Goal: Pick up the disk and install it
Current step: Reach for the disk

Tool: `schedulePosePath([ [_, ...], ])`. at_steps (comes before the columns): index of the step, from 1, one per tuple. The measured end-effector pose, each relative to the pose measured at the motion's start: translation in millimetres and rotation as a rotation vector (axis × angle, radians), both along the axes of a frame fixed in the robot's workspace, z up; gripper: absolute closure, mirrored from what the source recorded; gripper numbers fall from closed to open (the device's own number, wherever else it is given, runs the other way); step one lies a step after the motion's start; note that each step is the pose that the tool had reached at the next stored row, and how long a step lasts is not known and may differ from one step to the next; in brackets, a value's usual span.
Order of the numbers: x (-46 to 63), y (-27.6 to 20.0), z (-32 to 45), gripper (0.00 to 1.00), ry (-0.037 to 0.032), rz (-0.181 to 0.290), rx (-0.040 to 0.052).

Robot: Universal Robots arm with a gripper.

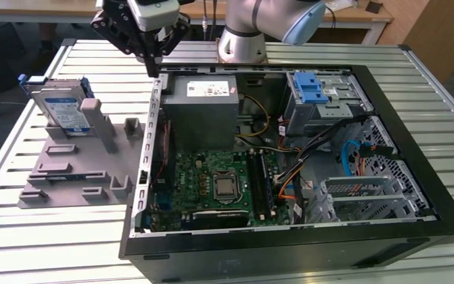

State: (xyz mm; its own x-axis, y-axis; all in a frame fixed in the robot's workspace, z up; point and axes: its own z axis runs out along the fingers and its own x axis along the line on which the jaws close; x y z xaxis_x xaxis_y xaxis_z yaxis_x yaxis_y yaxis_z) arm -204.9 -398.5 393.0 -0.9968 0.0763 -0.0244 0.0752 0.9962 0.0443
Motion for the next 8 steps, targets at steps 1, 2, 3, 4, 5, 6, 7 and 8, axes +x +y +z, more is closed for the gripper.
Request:
schedulePosePath([
  [1,-0.6,0.0,-0.1,0.89,-0.0001,0.000,0.0001],
  [2,-1.2,0.0,0.0,0.89,0.0000,0.000,0.0001],
  [3,-1.8,0.0,-0.1,0.89,-0.0001,0.000,0.0001],
  [4,-2.3,0.0,-0.1,0.89,-0.0001,0.000,0.0001],
  [5,-2.9,0.0,-0.1,0.89,-0.0001,0.000,0.0001],
  [6,-3.5,0.0,-0.1,0.89,-0.0001,0.000,0.0000],
  [7,-4.1,0.1,0.0,0.89,0.0000,0.000,0.0000],
  [8,-4.7,0.1,-0.1,0.89,-0.0001,0.000,0.0001],
])
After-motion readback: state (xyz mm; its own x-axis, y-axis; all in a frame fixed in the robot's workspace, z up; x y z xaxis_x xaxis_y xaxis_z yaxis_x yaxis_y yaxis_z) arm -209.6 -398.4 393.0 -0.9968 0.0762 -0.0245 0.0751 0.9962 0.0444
